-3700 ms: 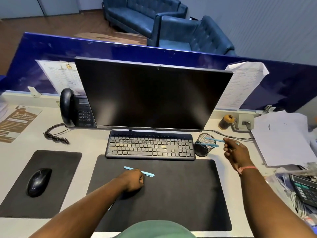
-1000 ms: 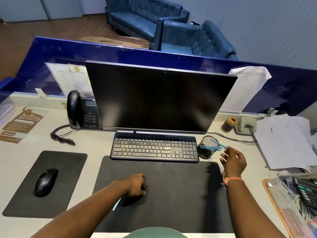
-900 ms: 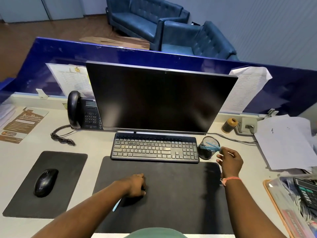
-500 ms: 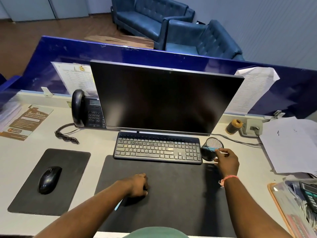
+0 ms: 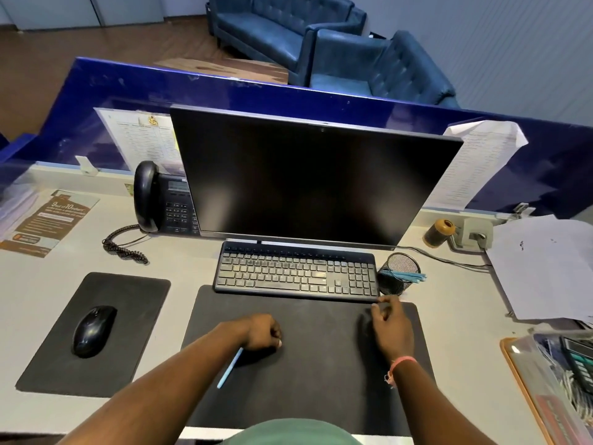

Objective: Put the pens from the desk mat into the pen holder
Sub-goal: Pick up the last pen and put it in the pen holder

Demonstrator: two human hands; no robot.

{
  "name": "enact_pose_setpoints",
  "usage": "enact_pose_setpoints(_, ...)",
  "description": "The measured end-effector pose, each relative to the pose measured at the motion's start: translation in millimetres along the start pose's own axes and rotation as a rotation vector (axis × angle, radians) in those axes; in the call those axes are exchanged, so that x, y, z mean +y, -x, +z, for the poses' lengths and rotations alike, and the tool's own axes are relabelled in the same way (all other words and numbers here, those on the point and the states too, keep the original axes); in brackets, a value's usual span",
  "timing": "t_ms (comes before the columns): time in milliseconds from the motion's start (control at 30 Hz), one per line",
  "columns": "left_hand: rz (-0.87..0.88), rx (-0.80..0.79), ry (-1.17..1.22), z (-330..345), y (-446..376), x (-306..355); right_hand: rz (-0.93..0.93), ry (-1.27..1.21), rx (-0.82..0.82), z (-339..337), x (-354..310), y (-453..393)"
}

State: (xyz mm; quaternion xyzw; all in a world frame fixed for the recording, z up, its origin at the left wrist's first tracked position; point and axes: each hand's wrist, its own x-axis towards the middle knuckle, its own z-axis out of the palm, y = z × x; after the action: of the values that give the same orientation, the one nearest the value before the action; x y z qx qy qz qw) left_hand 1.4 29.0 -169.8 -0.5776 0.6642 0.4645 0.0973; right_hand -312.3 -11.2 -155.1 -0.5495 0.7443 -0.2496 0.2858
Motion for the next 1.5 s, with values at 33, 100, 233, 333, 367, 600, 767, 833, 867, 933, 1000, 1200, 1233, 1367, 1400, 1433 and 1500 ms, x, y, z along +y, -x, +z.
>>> enact_pose_setpoints(33,0.002,0.049,0.066,-2,1,2,-0.017,0.016,-0.040,5,0,3)
enact_pose_setpoints(100,0.008,0.182,0.232,-9,2,-2,-0.047,0.052,-0.118,15,0,5)
enact_pose_setpoints(233,-0.055,0.522,0.493,-17,9,-35,-0.092,0.155,-0.267,28,-3,11)
enact_pose_setpoints(333,-0.139,0.717,0.877,-26,21,-63,-0.111,0.251,-0.322,35,3,14)
enact_pose_setpoints(367,-0.179,0.752,1.036,-28,26,-70,-0.123,0.285,-0.336,37,4,16)
enact_pose_setpoints(600,-0.231,0.686,1.300,-19,47,-101,-0.300,0.433,-0.507,61,-24,29)
enact_pose_setpoints(767,-0.227,0.634,1.041,-17,50,-102,-0.636,0.596,-0.750,92,-69,42)
enact_pose_setpoints(833,-0.222,0.600,0.903,-17,51,-101,-0.747,0.670,-0.815,105,-88,47)
enact_pose_setpoints(867,-0.217,0.583,0.839,-17,52,-100,-0.792,0.698,-0.840,112,-97,50)
enact_pose_setpoints(933,-0.206,0.542,0.748,-15,51,-97,-0.862,0.772,-0.865,121,-109,54)
enact_pose_setpoints(1000,-0.195,0.478,0.647,-13,49,-98,-0.908,0.884,-0.877,128,-116,56)
enact_pose_setpoints(1200,-0.154,0.340,0.365,-10,44,-89,-0.976,0.997,-0.795,129,-116,54)
enact_pose_setpoints(1233,-0.152,0.338,0.354,-9,44,-89,-0.962,0.971,-0.802,129,-113,53)
enact_pose_setpoints(1367,-0.136,0.333,0.295,-15,38,-77,-0.722,0.674,-0.882,109,-86,35)
enact_pose_setpoints(1400,-0.140,0.331,0.288,-15,37,-77,-0.626,0.582,-0.912,106,-80,30)
enact_pose_setpoints(1433,-0.143,0.327,0.284,-15,37,-77,-0.530,0.482,-0.938,103,-74,26)
enact_pose_setpoints(1500,-0.152,0.314,0.280,-15,37,-78,-0.330,0.269,-0.988,94,-66,17)
